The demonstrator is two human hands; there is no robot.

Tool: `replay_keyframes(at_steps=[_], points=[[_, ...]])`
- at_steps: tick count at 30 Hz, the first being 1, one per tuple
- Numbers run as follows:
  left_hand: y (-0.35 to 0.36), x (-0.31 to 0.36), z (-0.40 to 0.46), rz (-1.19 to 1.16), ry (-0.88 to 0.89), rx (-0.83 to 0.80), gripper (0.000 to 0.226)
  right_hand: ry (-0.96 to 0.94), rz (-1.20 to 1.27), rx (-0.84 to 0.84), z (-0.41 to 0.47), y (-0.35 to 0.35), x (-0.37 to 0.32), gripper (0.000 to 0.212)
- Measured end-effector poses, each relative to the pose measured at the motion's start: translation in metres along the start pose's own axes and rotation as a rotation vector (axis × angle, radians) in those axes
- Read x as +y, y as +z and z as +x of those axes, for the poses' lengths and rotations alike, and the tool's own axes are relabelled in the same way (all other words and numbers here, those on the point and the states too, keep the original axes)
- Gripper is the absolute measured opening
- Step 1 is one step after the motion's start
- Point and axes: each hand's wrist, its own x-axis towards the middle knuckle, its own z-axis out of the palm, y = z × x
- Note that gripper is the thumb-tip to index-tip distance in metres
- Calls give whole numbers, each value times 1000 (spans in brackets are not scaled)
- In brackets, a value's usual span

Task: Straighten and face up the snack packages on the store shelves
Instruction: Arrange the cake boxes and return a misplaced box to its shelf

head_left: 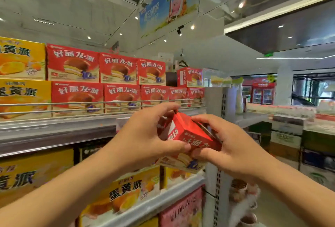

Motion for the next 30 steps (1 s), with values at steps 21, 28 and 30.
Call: replay_keyframes(at_steps=[21, 28, 30], points=[[-46, -90, 198, 1240, -142, 37, 85, -265, -42, 214, 242, -95, 139, 61], [-44, -99, 195, 1290, -122, 68, 90, -309, -38, 133, 289, -90, 160, 58], [-43, -101, 195, 1307, -118, 75, 91, -316, -46, 130, 296, -89, 163, 58]])
